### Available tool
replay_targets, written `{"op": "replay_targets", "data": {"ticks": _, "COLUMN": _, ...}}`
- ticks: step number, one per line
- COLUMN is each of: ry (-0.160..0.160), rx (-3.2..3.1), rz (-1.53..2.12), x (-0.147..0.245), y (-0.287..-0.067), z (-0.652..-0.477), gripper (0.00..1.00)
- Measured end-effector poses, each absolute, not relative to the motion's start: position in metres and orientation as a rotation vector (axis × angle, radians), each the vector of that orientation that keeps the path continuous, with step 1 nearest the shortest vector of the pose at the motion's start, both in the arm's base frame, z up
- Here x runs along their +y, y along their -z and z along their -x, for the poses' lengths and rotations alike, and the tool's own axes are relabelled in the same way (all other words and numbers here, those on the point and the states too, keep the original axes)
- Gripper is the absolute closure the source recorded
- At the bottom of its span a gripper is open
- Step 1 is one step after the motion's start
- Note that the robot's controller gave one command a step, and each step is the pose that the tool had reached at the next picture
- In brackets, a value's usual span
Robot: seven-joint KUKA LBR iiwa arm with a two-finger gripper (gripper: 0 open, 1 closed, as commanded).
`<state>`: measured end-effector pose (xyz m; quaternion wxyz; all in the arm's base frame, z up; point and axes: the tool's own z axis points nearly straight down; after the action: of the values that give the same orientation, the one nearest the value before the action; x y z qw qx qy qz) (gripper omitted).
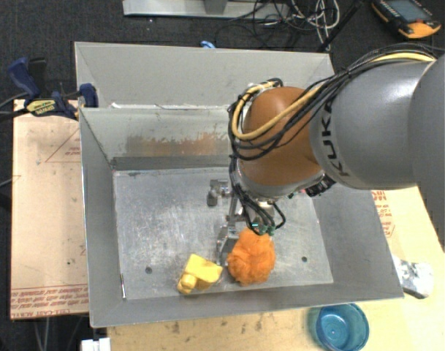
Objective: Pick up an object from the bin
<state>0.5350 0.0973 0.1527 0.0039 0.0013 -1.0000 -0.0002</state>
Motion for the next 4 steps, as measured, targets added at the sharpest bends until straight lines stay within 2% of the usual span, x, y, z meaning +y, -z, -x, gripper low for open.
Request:
{"op": "replay_targets", "data": {"ticks": 1, "ry": 0.002, "rx": -3.142, "rz": -0.001, "x": 0.097, "y": -0.157, "z": -0.537, "gripper": 0.00}}
{"op": "replay_targets", "data": {"ticks": 2, "ry": 0.006, "rx": -3.145, "rz": -0.108, "x": 0.082, "y": -0.148, "z": -0.530, "gripper": 0.00}}
{"op": "replay_targets", "data": {"ticks": 3, "ry": -0.006, "rx": -3.133, "rz": -0.221, "x": 0.055, "y": -0.127, "z": -0.503, "gripper": 0.00}}
{"op": "replay_targets", "data": {"ticks": 4, "ry": -0.006, "rx": -3.121, "rz": -0.378, "x": 0.150, "y": -0.085, "z": -0.483, "gripper": 1.00}}
